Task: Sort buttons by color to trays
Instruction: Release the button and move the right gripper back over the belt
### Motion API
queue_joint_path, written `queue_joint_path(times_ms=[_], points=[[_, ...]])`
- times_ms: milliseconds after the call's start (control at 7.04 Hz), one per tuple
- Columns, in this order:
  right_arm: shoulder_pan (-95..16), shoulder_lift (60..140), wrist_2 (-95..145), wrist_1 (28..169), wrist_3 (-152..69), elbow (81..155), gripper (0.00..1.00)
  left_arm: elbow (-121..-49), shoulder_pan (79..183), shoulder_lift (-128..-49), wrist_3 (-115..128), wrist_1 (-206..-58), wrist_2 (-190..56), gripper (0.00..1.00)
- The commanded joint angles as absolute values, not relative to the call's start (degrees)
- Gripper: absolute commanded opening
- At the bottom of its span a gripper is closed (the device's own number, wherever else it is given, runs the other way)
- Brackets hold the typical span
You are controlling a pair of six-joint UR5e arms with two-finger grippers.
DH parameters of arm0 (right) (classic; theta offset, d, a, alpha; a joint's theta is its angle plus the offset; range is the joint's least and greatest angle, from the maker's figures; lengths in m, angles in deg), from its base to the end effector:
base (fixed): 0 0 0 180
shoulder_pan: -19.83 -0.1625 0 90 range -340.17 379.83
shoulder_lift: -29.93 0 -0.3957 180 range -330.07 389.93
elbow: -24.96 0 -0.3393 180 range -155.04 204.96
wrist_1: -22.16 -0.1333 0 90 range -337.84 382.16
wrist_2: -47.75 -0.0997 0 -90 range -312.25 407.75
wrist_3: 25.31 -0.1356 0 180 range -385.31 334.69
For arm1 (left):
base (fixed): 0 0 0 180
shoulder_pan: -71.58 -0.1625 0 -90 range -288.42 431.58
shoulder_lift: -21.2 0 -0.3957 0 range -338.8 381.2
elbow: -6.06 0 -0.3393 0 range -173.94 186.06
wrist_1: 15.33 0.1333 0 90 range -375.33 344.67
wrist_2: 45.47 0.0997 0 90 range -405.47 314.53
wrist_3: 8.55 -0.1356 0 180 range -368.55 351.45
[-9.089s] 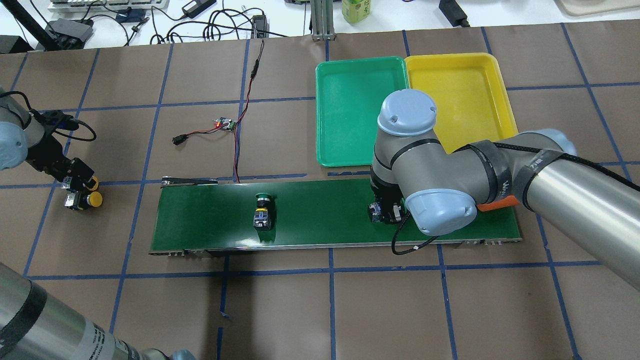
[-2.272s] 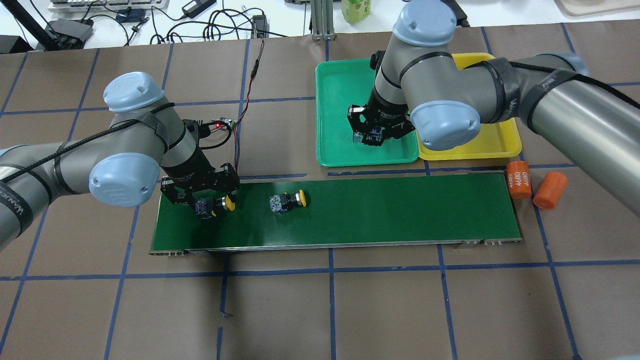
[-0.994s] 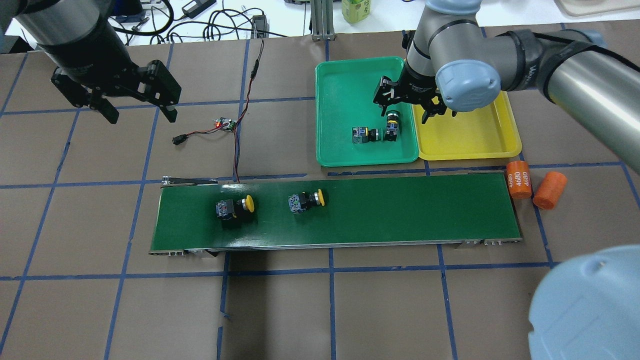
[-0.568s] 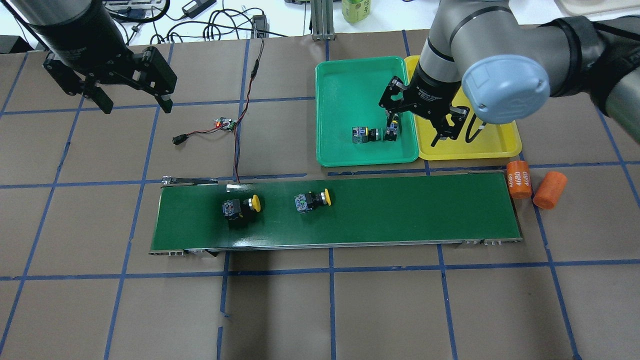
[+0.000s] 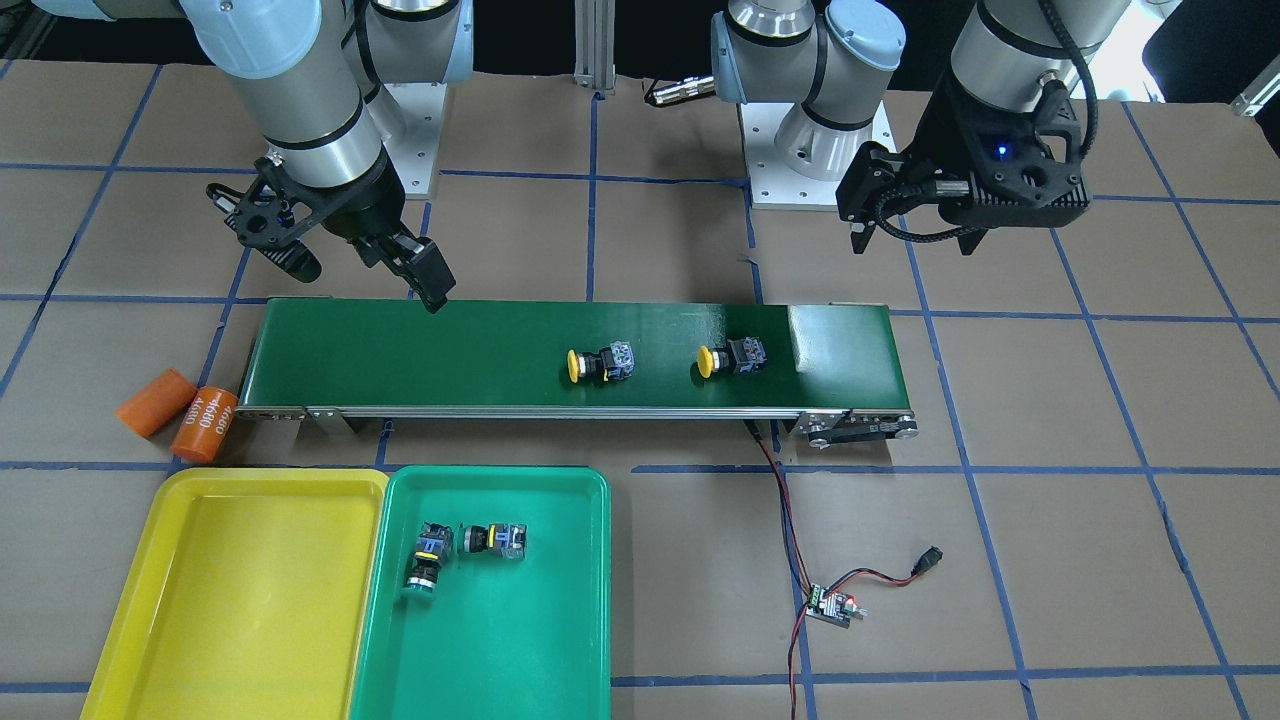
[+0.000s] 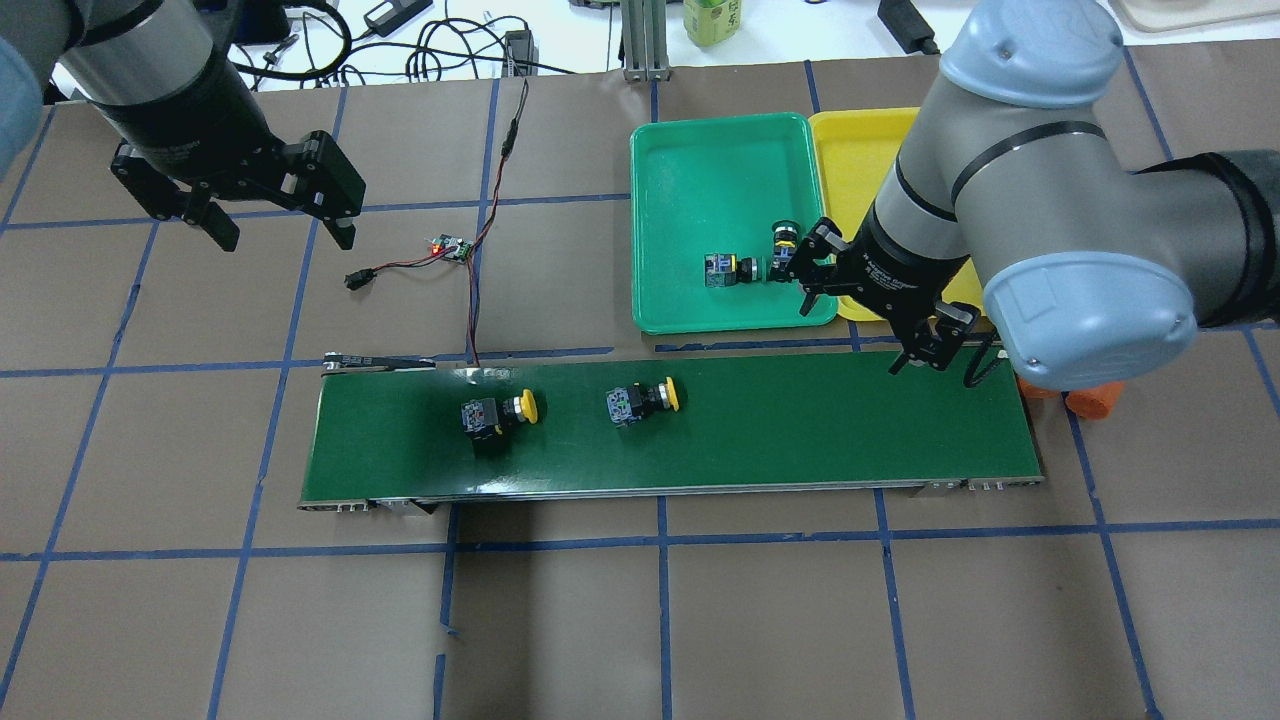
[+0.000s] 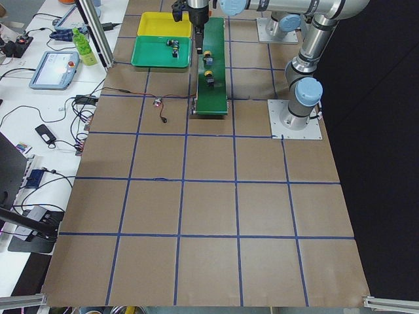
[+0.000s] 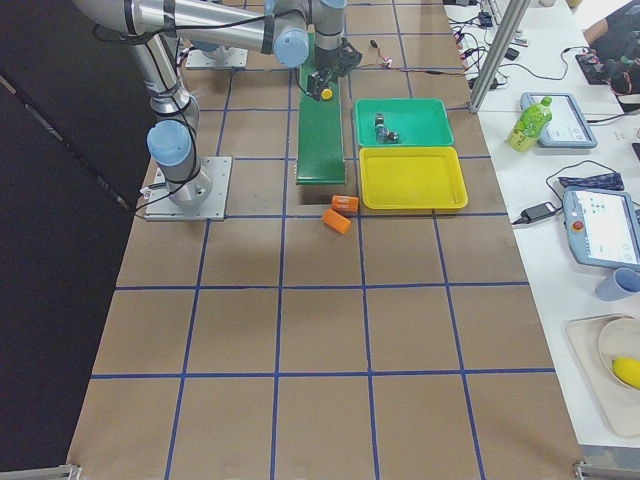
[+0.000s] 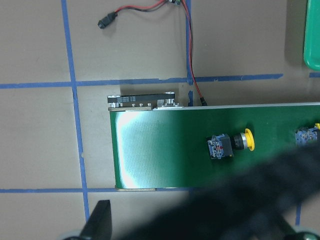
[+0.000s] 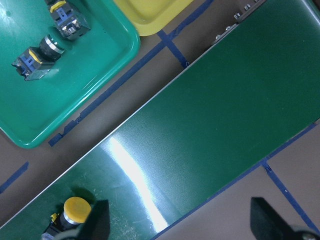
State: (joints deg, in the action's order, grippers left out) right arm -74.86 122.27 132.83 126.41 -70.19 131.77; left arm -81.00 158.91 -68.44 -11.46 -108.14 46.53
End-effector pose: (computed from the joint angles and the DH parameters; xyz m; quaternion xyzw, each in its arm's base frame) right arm 0.1781 -0.3983 0.3376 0.3433 0.9382 0.0197 0.0382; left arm -0.1081 -0.4426 0.4431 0.0020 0.9998 -0.0034 0.0176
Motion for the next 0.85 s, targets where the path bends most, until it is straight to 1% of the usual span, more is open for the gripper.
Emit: queue_joint_path(times_ms=[0,710], points=[[-74.4,122.4,134.1,126.6,-72.8,131.7,1.00,-81.2,158.9,-68.6,-8.5,-105.0,46.0,1.00],[-73.3,122.2,134.0,128.0,-72.7,131.9,1.00,-80.9,158.8,-68.9,-8.4,-104.9,43.9,1.00]])
